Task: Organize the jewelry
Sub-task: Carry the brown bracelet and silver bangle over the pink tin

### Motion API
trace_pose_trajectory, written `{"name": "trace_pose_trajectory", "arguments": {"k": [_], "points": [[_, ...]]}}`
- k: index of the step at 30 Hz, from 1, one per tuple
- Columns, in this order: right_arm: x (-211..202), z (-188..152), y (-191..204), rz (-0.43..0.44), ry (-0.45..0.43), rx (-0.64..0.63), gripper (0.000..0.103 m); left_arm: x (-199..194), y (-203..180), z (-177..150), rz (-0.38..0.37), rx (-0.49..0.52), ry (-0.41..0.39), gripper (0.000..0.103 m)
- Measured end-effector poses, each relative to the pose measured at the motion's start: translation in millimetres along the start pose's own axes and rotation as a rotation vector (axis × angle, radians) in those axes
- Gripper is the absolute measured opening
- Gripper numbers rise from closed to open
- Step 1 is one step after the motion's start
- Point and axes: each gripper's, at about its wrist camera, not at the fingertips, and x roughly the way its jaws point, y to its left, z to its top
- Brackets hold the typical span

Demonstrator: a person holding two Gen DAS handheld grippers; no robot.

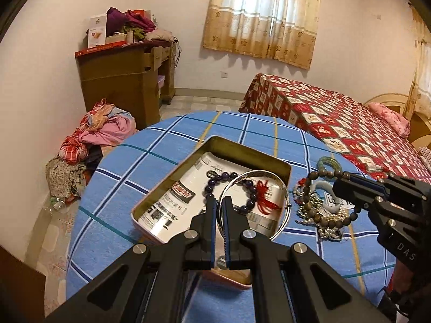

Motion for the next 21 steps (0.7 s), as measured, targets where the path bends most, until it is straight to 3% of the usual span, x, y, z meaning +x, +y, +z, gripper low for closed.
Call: {"name": "trace_pose_trajectory", "arguments": {"k": [21], "points": [[58,19,7,0.033,0.034,0.011,0.011,45,25,30,0.114,0.043,0.030,0.003]]}}
